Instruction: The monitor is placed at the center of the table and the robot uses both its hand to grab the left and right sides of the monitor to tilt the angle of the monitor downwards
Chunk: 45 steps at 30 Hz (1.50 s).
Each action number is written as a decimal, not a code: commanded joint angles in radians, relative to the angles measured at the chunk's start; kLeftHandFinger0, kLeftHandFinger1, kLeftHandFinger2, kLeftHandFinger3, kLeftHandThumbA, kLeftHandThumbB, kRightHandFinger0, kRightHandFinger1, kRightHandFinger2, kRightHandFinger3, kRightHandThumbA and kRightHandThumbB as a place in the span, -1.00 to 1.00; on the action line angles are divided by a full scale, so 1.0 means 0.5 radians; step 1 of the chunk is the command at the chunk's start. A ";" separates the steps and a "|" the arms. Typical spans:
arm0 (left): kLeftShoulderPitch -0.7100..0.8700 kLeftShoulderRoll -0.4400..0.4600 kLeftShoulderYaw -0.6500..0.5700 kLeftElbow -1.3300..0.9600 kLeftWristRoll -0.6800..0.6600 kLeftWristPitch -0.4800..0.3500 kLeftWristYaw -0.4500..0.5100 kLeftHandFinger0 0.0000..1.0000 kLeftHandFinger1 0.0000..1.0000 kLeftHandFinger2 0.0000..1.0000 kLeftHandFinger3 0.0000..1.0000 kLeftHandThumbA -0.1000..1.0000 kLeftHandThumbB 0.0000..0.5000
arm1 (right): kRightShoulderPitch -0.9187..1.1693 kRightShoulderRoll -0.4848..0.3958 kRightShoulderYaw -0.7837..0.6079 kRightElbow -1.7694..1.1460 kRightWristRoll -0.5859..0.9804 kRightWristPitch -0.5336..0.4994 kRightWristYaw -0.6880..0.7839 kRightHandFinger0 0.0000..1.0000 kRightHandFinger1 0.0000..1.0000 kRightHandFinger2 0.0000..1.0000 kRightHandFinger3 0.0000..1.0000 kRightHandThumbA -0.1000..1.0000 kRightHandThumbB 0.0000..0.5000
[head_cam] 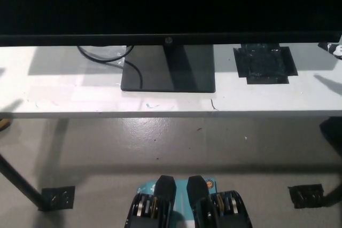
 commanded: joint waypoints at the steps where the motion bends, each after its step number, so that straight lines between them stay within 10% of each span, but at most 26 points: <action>1: -0.183 0.126 -0.039 0.096 0.053 -0.061 -0.059 1.00 1.00 1.00 1.00 1.00 0.71 | -0.240 -0.073 -0.004 0.116 0.139 -0.094 0.190 1.00 1.00 1.00 1.00 1.00 0.91; 4: -0.251 0.143 -0.086 0.179 0.065 -0.075 -0.109 1.00 1.00 1.00 1.00 1.00 0.49 | -0.340 -0.087 0.029 0.243 0.128 -0.145 0.270 1.00 1.00 1.00 1.00 1.00 0.99; 19: -0.588 0.139 -0.386 0.443 0.306 -0.179 -0.123 1.00 1.00 1.00 1.00 1.00 0.79 | -0.470 -0.202 0.129 0.092 0.096 0.055 0.449 1.00 1.00 1.00 1.00 1.00 1.00; 21: -0.727 0.081 -0.468 0.537 0.345 -0.167 -0.176 1.00 1.00 1.00 1.00 0.77 0.60 | -0.468 -0.217 0.117 0.105 0.135 0.090 0.503 1.00 1.00 1.00 1.00 0.90 1.00; 27: -0.858 0.037 -0.557 0.698 0.365 -0.161 -0.242 1.00 1.00 1.00 1.00 0.88 1.00 | -0.485 -0.238 0.123 0.151 0.114 0.077 0.533 1.00 1.00 1.00 1.00 0.89 1.00; 45: -1.136 -0.070 -0.874 1.011 0.570 -0.263 -0.320 1.00 1.00 1.00 1.00 0.76 1.00 | -0.563 -0.289 0.261 0.226 -0.048 -0.027 0.558 1.00 1.00 1.00 1.00 0.88 1.00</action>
